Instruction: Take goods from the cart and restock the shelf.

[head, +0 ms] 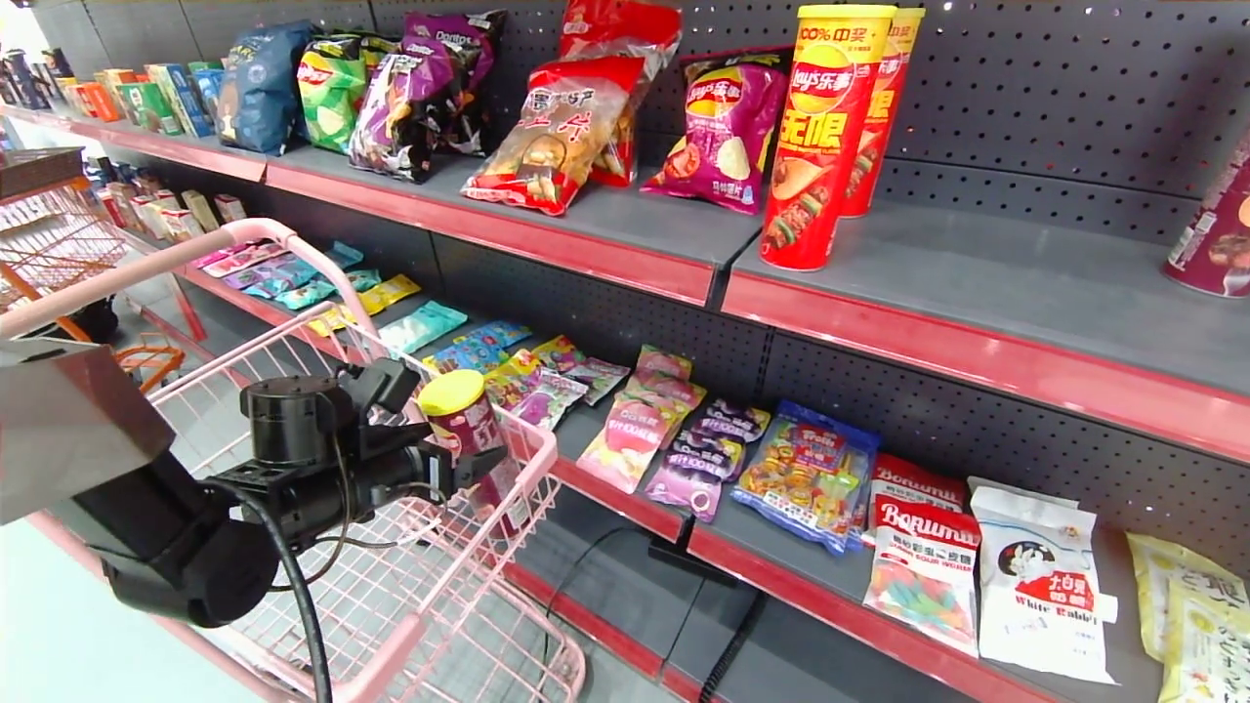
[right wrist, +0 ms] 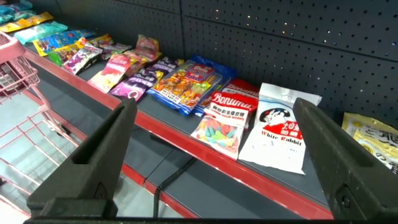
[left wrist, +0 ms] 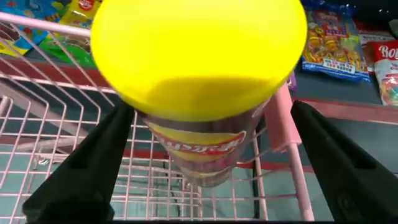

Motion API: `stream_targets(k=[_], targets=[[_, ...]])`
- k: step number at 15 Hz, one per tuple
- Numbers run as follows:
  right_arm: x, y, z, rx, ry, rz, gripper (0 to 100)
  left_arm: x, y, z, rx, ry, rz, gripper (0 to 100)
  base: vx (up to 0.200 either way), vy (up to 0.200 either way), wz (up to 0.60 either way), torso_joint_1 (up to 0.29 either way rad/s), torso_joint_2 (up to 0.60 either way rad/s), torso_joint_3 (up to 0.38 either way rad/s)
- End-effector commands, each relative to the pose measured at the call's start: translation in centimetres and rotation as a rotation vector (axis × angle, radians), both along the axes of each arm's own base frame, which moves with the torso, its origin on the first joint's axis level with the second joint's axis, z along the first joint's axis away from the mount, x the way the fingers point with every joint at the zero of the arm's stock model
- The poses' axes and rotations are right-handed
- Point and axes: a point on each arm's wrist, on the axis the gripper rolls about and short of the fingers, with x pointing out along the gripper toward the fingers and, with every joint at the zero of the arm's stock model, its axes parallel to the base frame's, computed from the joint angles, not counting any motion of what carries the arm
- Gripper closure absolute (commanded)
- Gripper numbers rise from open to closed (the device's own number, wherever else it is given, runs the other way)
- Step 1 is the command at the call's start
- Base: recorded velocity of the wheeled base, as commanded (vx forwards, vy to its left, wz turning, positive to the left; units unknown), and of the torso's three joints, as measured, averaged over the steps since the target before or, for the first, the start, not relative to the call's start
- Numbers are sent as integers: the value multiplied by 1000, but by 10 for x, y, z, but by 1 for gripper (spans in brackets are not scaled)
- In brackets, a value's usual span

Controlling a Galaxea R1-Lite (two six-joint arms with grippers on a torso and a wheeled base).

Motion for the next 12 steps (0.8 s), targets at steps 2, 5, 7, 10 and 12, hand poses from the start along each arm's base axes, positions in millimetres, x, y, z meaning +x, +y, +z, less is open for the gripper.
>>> stream_targets(k=[2, 5, 7, 10, 12], targets=[[0, 0, 0, 0, -1, 1, 0, 5, -4, -10, 2, 11, -10, 0, 0, 0, 0, 0, 0, 0], [0, 0, 0, 0, 1, 1, 0, 12, -6, -9, 1, -12, -7, 0, 0, 0, 0, 0, 0, 0], [0, 0, 0, 0, -1, 1, 0, 12, -7, -8, -2, -19, -8, 100, 0, 0, 0, 0, 0, 0], [0, 0, 0, 0, 1, 3, 0, 2, -4, 3, -5, -33, -5, 100, 0, 0, 0, 0, 0, 0], [0, 0, 0, 0, 1, 1, 0, -14, 7, 22, -12, -71, 26, 100, 0, 0, 0, 0, 0, 0]])
